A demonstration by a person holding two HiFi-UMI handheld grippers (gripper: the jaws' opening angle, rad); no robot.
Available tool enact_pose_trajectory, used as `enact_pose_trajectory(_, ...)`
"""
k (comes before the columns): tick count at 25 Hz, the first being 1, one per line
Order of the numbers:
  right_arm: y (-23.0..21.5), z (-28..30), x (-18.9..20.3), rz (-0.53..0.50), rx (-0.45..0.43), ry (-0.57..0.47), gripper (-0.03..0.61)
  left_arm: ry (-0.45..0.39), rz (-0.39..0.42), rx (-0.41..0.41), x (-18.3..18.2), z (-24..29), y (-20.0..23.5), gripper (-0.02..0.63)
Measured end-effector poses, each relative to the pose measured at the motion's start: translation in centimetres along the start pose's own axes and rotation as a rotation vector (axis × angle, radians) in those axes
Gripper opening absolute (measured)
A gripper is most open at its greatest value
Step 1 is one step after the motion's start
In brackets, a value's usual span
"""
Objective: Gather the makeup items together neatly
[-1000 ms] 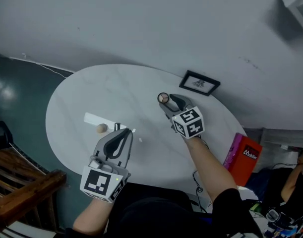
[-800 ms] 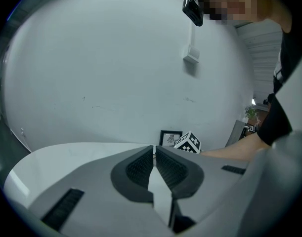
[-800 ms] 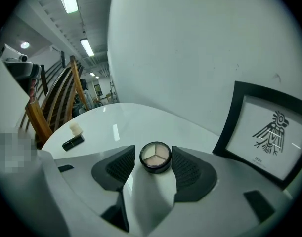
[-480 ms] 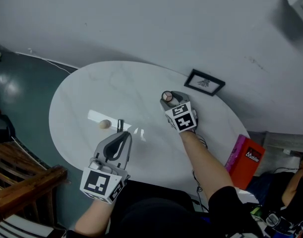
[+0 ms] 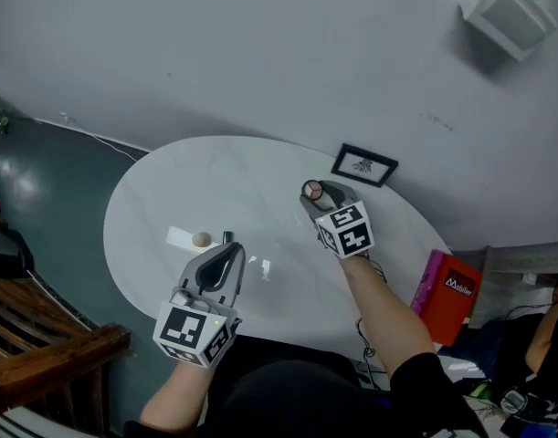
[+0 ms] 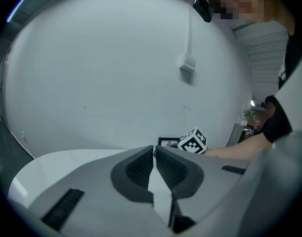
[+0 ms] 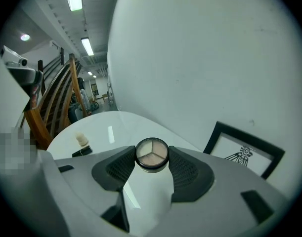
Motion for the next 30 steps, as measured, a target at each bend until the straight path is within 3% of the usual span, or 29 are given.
enact_pose_trajectory(9,-0.1,-9.4,-4.2,0.055,0.016,-0.12,0.209,-0.046,0.045,-0.017,-2.3,-2.9,-1.0,0.026)
enact_pose_trajectory(18,1.9,-17.8,-6.4,0.067,-0.052,-0.255,0.209,-0.069,0.076,-0.032,-2.8,-4.8,-3.5,0.026)
enact_pose_trajectory(25,6.0,-21.0,-5.3,0.061,-0.077,-0.235,0.209,-0.083,0.091,-0.032,-2.8,-7.6,-1.8,0.026)
enact_pose_trajectory(30,9.3,-20.8,-5.7,0.078,-0.041,-0.213,0.209,-0.104,0.104,-0.002,-3.3,-10.5,1.4,0.026)
Point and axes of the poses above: the fingertips, and each gripper's own axes: z forward along the fingers, y to its left, x out of its underside, the point moved 1 cm from there along -z, backward along the fingers, and after that the axes turned 13 degrees about x, right-handed, at the moved point
